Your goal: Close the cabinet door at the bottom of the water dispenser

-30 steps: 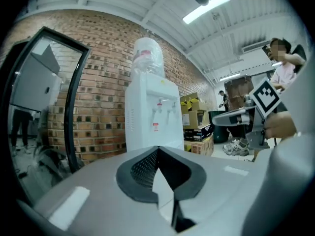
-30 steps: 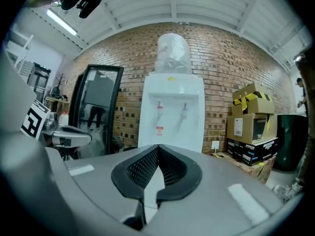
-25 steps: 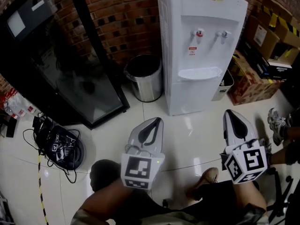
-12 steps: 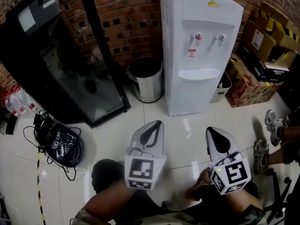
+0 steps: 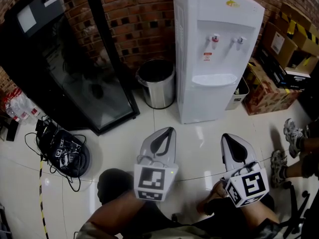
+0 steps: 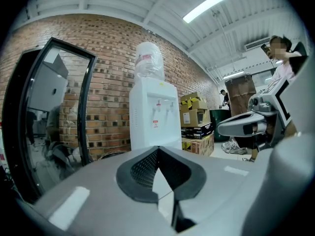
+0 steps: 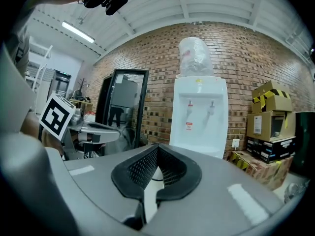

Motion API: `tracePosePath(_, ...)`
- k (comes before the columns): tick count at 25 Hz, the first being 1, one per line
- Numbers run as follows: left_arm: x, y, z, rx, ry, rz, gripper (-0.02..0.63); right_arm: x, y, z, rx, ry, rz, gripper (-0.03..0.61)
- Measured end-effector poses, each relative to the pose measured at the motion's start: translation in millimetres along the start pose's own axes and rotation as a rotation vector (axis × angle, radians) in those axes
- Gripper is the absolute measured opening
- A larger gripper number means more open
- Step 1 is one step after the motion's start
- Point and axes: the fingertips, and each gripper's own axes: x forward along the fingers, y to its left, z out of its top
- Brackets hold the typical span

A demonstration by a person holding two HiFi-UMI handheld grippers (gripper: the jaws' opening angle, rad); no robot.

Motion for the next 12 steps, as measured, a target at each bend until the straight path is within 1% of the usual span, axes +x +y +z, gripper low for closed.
tracePosePath(2, -1.7, -3.7, 7.9, -0.013, -0.016, -0.011, 0.000, 1.5, -3.8, 1.8, 0.008, -0.004, -0.004, 0.000)
tracePosePath(5, -5.3, -6.5, 9.8, 0.013, -0.033, -0.005, 0.000, 2.0, -4.6, 5.7, 0.020, -0.017, 0.000, 0.000)
tracePosePath(7, -3.2, -3.3, 2.8, 0.021, -0.017, 0.005, 0.002, 2.0, -2.1, 6.5, 0.021, -0.021, 0.008, 0.000)
tracePosePath(12, -0.6, 10.9, -8.7, -0.011, 0.013, 0.037, 0.001, 8.6, 3.3, 4.0, 0.007, -0.009, 0.029, 0.000)
